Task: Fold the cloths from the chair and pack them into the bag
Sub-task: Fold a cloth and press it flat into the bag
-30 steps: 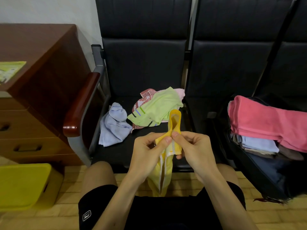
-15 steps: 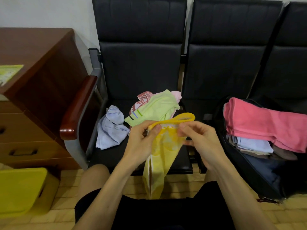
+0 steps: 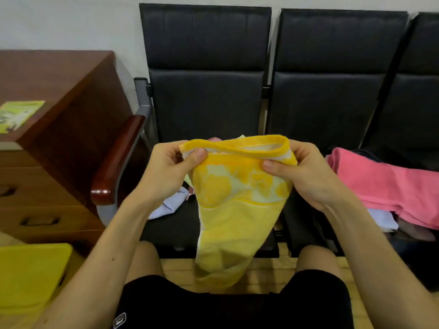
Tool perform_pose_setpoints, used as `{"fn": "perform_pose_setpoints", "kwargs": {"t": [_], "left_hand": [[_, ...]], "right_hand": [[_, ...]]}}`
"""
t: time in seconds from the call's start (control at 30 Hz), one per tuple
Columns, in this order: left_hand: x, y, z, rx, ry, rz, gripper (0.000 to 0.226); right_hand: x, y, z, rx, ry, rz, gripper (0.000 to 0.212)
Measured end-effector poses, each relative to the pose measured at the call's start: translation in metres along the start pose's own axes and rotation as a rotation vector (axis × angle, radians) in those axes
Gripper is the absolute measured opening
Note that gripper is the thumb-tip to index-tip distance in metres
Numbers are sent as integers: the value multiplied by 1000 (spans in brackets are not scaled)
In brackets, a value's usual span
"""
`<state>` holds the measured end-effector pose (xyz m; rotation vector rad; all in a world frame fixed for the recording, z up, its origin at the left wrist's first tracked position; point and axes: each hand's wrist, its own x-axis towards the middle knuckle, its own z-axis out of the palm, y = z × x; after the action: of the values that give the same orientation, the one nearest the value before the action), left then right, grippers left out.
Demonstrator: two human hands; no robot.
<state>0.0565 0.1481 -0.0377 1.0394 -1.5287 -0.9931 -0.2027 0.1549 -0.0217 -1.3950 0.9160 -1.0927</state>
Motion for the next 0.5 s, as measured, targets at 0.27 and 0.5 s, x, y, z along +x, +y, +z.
{"fn": "perform_pose_setpoints", "kwargs": {"t": [0.27,0.5], "left_hand": [[-8,-14,26,-1,99,64,17],[7,-6,63,-88,145,67,11]], "right_hand": [[-12,16,4,99,81,94,30],[-24,43,-7,349,133,108,65]]}}
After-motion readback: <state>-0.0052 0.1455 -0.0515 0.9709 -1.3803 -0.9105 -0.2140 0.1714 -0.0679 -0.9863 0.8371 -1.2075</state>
